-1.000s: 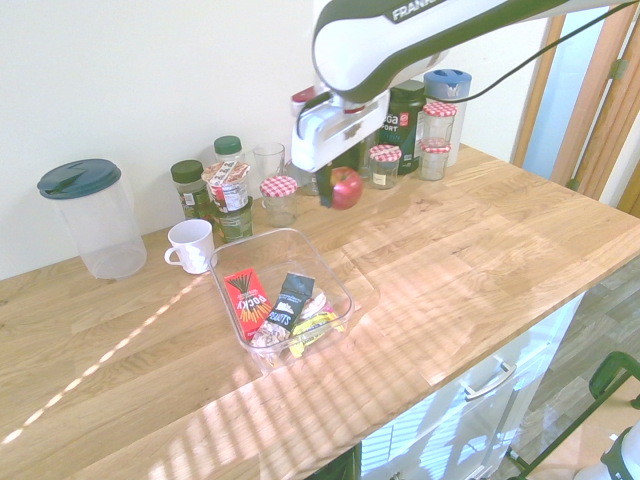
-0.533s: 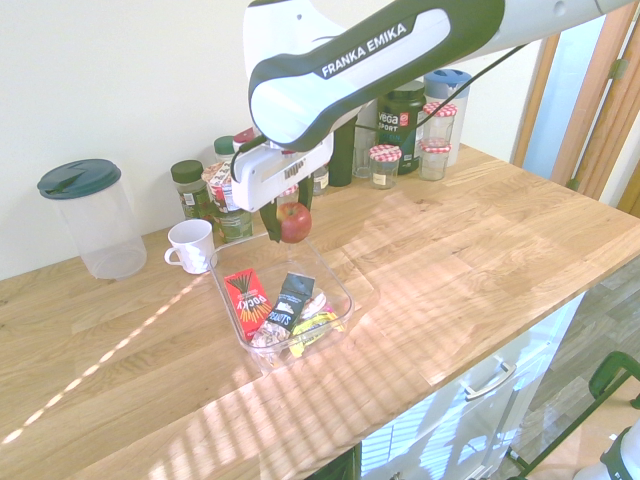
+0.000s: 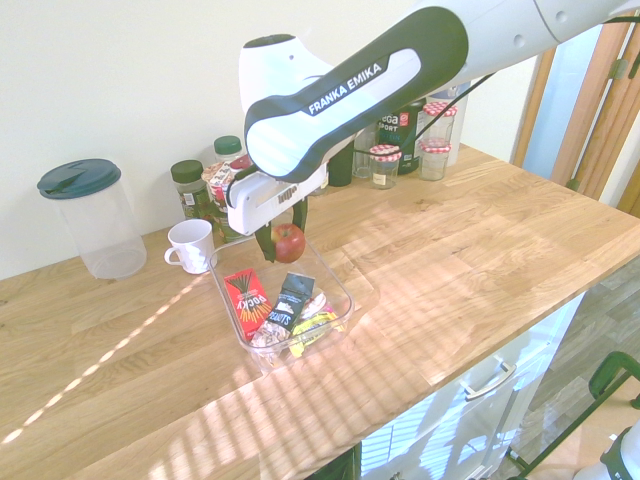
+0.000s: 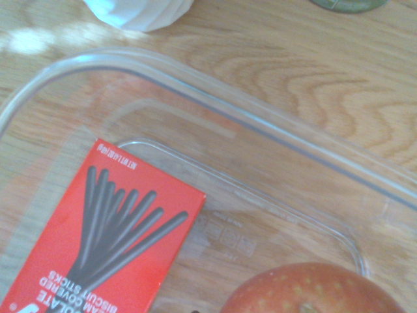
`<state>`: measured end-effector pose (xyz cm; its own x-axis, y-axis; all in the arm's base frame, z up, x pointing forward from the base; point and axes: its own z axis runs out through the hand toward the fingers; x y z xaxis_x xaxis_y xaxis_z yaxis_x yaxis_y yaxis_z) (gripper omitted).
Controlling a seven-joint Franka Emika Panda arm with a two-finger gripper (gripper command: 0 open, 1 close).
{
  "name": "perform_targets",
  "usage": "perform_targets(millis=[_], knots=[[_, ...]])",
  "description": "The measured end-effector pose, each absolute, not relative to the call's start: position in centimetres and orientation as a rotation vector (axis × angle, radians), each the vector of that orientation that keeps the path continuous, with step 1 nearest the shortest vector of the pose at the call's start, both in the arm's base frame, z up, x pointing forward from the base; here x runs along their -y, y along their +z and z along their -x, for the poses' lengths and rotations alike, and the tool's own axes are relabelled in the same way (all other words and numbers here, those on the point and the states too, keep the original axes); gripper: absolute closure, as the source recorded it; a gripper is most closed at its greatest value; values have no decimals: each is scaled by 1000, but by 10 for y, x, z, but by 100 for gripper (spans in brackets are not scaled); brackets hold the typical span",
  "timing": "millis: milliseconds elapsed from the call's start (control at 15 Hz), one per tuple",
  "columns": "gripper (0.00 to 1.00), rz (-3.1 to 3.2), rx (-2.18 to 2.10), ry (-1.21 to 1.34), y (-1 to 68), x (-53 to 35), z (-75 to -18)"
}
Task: Put the apple into the container
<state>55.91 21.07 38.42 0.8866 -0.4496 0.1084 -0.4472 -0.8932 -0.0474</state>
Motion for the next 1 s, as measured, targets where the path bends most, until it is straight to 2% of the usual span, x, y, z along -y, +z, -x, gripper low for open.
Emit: perform_targets(millis=[200,267,1000], knots=[[100,3024,-730,-171,362,-208,-566],[0,3024,-731,-171,361,-208,-568],[0,3024,-729,-182,369,-214,-571]])
